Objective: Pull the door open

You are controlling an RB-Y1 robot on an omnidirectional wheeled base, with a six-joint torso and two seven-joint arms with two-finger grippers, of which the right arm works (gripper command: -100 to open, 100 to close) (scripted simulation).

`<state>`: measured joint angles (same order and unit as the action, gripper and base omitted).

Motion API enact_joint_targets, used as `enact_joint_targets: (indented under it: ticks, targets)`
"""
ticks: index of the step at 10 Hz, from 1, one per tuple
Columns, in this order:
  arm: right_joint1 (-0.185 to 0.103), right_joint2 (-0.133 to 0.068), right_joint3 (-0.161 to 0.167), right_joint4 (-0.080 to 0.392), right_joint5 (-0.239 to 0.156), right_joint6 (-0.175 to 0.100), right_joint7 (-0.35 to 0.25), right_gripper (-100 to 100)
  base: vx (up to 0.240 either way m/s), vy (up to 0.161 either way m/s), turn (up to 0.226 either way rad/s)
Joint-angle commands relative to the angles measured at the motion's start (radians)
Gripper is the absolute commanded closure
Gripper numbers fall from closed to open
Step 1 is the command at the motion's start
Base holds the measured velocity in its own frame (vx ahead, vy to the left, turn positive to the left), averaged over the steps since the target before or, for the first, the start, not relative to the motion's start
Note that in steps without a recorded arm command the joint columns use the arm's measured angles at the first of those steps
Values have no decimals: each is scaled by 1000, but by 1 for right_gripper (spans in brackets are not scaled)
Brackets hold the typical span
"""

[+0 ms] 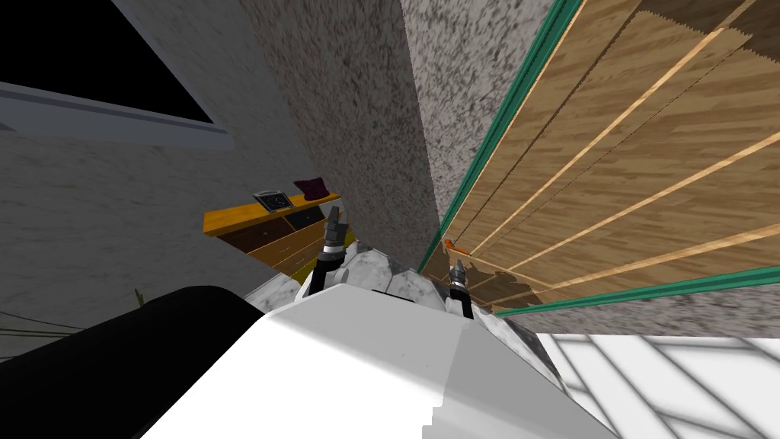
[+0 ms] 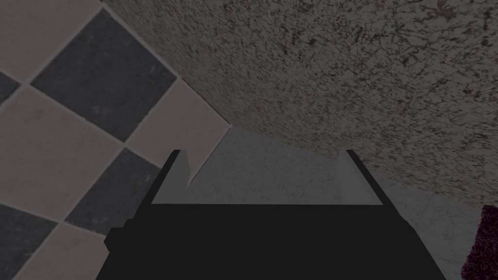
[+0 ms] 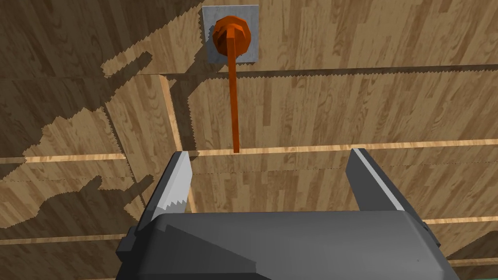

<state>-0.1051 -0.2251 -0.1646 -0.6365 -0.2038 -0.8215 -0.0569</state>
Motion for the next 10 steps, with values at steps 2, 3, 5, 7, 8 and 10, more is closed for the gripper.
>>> enact_joint_targets:
  ticks: [2,3,5,7,8,10]
  targets:
    - [-16,-4,-5,51,-8,-16,-3,-100,22,-39,86]
    - [-22,-6,-6,70,-11,-21,-4,-100,23,-43,71]
    - [-33,-9,-9,101,-17,-29,-5,-100,20,-47,65]
    - [-47,-13,-10,136,-19,-42,-9,-100,14,-33,58]
    - [-45,-19,-13,143,-22,-48,-14,-100,104,-46,45]
    - [-41,-25,-17,147,-25,-52,-19,-100,178,-22,59]
